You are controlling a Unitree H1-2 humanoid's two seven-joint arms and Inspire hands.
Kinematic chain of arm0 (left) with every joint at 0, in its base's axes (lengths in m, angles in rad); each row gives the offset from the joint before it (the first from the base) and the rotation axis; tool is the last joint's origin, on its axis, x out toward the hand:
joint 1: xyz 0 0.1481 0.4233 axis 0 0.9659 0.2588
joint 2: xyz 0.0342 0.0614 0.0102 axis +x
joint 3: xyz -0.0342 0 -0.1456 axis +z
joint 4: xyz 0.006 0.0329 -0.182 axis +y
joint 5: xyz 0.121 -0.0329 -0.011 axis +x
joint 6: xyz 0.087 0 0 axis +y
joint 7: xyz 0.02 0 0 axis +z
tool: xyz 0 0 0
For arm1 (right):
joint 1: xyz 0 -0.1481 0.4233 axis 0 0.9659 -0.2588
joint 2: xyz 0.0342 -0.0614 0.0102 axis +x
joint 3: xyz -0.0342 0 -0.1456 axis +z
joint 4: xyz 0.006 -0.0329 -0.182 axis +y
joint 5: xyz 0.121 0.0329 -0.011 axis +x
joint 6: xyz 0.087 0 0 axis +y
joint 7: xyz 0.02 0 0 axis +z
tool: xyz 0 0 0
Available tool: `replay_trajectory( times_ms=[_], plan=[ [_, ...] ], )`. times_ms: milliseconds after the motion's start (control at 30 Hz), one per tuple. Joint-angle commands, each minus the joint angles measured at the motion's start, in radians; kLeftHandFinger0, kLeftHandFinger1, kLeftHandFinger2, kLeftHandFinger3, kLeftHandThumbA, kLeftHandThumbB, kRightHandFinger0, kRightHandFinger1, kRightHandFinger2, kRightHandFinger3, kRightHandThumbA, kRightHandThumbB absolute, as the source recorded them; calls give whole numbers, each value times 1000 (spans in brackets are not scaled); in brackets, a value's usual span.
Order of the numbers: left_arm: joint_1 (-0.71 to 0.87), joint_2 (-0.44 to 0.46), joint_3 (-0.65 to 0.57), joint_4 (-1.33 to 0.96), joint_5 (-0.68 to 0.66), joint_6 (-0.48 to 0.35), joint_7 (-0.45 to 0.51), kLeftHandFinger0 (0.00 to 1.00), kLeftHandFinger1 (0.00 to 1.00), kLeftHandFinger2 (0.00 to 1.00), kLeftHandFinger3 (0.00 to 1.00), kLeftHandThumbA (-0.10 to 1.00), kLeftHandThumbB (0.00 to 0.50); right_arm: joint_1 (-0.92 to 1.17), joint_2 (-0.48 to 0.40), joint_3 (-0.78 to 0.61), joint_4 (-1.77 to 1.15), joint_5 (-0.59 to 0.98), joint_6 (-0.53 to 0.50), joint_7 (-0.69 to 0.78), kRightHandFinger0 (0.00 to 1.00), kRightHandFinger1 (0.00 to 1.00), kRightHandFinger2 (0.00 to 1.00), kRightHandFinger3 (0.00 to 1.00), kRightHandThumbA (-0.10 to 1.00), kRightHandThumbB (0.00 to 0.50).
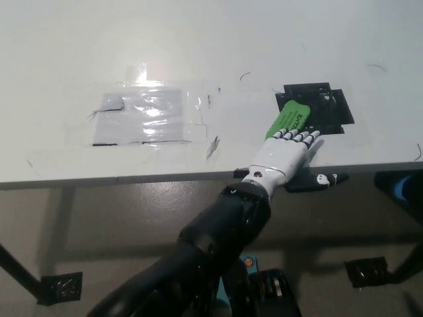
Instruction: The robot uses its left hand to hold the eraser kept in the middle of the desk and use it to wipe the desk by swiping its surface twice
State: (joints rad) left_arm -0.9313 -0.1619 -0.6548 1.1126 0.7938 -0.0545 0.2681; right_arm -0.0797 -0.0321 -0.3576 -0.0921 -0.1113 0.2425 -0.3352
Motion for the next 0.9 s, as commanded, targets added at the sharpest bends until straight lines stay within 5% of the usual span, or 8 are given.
replay_trajectory(
  times_ms=[0, 267, 367, 533, 733, 867],
  plan=[
    [64, -22, -34, 108, -31, -30, -256, 1000, 1000, 1000, 1000, 1000, 500, -32, 10, -22, -24, -12, -105, -69, 1000, 942, 934, 929, 1000, 30],
    [87, 76, 0, 92, -52, -24, -226, 1000, 1000, 1000, 1000, 1000, 485, -21, -7, -21, -14, -9, -124, -67, 956, 916, 916, 932, 1000, 0],
    [102, 141, 22, 68, -65, 7, -235, 1000, 1000, 1000, 1000, 1000, 497, -22, -15, -26, -12, 1, -112, -60, 952, 915, 907, 917, 1000, 12],
    [155, 278, 72, -32, -97, 29, -248, 1000, 1000, 1000, 1000, 1000, 438, -10, -25, -27, -5, 23, -137, -42, 964, 908, 888, 894, 1000, 24],
    [216, 390, 109, -137, -107, 68, -283, 1000, 1000, 1000, 1000, 1000, 448, 4, -32, -44, -20, 58, -133, -24, 985, 922, 905, 908, 1000, 42],
    [268, 440, 140, -205, -122, 102, -304, 1000, 1000, 1000, 1000, 1000, 437, 4, -43, -38, -14, 40, -138, -28, 953, 905, 892, 903, 1000, 0]
  ],
)
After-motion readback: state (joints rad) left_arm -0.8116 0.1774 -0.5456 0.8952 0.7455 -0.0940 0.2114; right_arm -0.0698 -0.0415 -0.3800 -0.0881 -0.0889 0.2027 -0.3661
